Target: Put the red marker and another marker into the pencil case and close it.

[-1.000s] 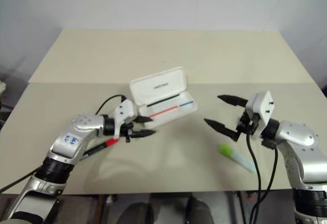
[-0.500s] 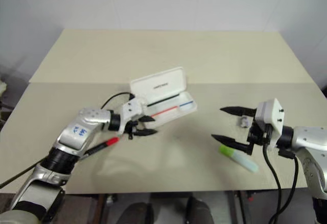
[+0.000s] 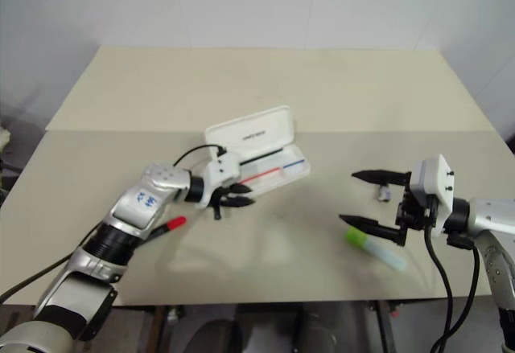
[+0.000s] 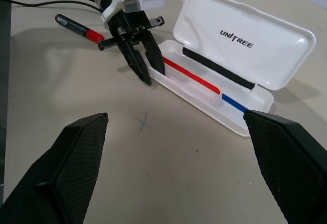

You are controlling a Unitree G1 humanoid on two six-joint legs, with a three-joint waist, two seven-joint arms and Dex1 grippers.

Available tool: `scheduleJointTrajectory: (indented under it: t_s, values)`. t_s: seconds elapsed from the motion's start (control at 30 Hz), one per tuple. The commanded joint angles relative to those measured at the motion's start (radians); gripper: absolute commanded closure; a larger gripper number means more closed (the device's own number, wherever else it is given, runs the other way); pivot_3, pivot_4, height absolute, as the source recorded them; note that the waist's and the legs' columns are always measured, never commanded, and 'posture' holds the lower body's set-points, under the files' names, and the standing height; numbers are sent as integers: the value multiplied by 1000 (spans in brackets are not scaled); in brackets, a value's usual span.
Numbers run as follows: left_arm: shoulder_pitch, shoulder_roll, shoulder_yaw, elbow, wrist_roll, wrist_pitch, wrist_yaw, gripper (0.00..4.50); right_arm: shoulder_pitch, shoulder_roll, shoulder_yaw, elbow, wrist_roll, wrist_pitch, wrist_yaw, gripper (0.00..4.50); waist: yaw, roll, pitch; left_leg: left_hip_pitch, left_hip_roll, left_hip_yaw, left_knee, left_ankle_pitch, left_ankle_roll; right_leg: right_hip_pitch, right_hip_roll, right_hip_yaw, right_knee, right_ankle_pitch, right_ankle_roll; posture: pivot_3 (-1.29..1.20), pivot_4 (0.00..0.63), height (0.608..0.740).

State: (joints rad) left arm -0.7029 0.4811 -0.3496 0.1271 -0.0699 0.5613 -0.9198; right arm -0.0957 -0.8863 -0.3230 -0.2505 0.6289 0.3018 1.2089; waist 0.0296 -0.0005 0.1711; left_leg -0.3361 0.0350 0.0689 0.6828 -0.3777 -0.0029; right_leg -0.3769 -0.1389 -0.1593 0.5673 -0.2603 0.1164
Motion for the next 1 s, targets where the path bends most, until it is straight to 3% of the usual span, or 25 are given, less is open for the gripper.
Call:
scheduleJointTrajectory:
  t_s: [0.03, 0.6, 1.0]
  values:
    - [16, -2, -20, -25, 15, 24, -7, 4350, -12, -18, -37, 16, -1, -27, 13, 0, 3, 0, 0, 0, 0, 0, 0, 0, 0, 0, 0, 0, 0, 0, 0, 0, 150, 740]
    - [40, 62, -40, -232, -55, 85, -174, 4466, -44, 12, 0, 7, -5, -8, -37, 0, 15, 0, 0, -1, 0, 0, 0, 0, 0, 0, 0, 0, -1, 0, 0, 0, 150, 740]
    - [60, 49, -99, -328, -47, 120, -179, 4466, -29, 16, -1, -25, 7, 17, -56, 0, 24, 0, 0, -1, 0, 0, 1, 0, 0, 0, 0, 0, 0, 0, 0, 0, 150, 740]
